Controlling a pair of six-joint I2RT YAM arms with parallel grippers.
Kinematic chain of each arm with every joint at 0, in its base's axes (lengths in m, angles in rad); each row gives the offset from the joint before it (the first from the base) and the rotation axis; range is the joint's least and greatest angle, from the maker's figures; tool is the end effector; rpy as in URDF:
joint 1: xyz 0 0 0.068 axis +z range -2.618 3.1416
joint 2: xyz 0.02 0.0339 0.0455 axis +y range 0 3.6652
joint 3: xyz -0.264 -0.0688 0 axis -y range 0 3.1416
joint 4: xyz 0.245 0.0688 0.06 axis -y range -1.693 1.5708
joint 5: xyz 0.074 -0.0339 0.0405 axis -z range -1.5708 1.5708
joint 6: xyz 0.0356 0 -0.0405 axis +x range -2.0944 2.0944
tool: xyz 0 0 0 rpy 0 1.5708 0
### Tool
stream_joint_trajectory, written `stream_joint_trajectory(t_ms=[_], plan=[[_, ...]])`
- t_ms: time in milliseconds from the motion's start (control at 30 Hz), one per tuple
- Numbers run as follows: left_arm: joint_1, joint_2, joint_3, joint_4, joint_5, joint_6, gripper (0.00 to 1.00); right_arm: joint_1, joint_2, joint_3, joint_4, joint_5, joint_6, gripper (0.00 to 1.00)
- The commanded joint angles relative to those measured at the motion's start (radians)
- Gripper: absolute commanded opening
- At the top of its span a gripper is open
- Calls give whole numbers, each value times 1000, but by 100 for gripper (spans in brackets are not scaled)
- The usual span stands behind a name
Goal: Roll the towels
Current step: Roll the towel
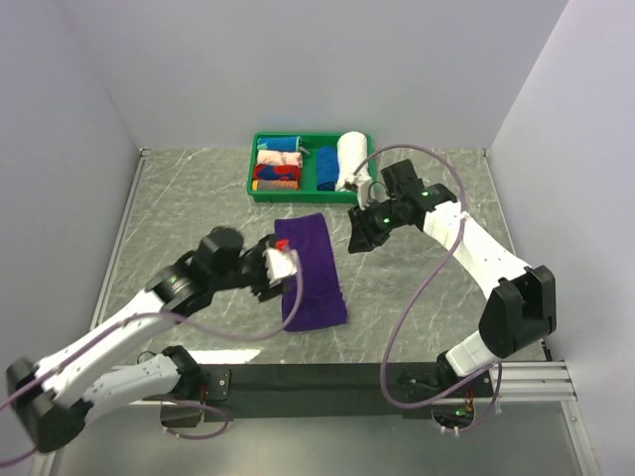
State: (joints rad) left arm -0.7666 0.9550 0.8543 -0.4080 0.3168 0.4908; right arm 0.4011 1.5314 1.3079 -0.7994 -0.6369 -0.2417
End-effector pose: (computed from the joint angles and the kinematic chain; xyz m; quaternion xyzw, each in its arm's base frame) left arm 0.1446 -0.1547 0.3116 0.5654 0.6417 -0.2035 0.4767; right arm 0.2820 0.1426 0.2939 -0.3692 0.8407 0.3209 0.2321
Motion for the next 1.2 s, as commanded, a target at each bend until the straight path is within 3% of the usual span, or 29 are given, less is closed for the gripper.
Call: stream_joint_trajectory(t_ms=[0,133,267,500,800,1000,1067,1167], plan=[[-3,-99,-139,-74,7,94,71,91,58,-21,26,30,-16,36],[-97,-180,-263,41,-105,114,73,180,133,-55,101,-6,64,35],[-220,-142,-363,187,-287,135,73,235,240,-45,160,-43,100,34],[-370,-20,-428,348,-314,135,73,268,418,-26,209,-46,136,32],[-405,167,-436,515,-344,112,66,269,487,10,223,-37,170,31],[-405,284,-429,523,-354,112,49,269,449,11,223,-24,182,33],[-404,316,-393,460,-348,101,33,263,425,19,209,-15,177,34],[-387,349,-344,345,-299,65,19,234,343,27,219,11,182,38]])
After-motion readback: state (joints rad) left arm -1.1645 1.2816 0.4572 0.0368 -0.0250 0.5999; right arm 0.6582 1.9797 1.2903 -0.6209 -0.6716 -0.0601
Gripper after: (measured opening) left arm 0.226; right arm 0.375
